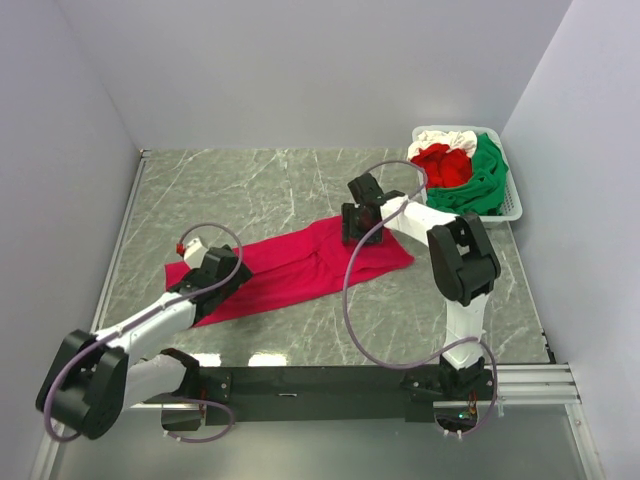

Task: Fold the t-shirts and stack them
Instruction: Fold the tshirt

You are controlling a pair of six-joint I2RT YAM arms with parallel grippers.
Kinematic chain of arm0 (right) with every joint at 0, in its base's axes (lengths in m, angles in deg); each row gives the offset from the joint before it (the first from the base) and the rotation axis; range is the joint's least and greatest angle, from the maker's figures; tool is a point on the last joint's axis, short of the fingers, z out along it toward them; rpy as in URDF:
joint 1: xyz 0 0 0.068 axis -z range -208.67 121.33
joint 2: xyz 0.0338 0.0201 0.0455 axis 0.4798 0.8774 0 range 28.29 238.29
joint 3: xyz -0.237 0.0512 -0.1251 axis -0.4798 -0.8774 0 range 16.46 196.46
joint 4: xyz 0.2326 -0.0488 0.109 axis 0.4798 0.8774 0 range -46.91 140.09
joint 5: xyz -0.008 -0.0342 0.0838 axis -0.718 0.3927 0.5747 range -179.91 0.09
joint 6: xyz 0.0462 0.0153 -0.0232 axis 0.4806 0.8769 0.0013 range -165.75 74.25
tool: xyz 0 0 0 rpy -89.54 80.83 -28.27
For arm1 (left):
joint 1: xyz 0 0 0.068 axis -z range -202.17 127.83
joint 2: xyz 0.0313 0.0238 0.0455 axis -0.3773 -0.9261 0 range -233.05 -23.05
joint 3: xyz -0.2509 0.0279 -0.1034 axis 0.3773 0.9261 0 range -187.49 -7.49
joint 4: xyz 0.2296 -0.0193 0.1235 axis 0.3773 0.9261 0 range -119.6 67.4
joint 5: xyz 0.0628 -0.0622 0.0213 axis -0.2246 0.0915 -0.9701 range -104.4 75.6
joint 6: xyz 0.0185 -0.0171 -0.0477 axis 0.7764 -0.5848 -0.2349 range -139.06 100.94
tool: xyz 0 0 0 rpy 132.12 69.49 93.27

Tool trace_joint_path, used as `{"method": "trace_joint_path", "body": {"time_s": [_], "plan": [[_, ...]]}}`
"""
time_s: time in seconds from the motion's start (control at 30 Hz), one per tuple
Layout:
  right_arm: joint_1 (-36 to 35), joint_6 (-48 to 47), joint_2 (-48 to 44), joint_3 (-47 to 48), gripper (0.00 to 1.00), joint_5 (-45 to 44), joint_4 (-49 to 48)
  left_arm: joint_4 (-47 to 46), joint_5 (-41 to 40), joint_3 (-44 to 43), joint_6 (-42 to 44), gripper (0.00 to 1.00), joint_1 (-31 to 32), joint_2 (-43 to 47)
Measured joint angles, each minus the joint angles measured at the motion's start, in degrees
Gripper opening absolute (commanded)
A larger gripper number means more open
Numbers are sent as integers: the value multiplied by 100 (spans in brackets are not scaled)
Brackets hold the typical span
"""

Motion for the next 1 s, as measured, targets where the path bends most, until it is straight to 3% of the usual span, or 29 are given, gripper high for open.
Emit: {"method": "trace_joint_path", "body": {"time_s": [0.47,0.63,0.87,1.0], "plan": [[411,-282,907,1499,68,605,273,857,11,372,-535,99,393,1432],[424,-378,509,1355,68,492,247,1051,-160,-138,-304,99,417,1176],[367,-354,-719,533,68,319,153,1016,-341,-415,-105,99,424,313],[308,-293,-732,7,68,328,109,881,-326,-413,-33,99,428,-48]]}}
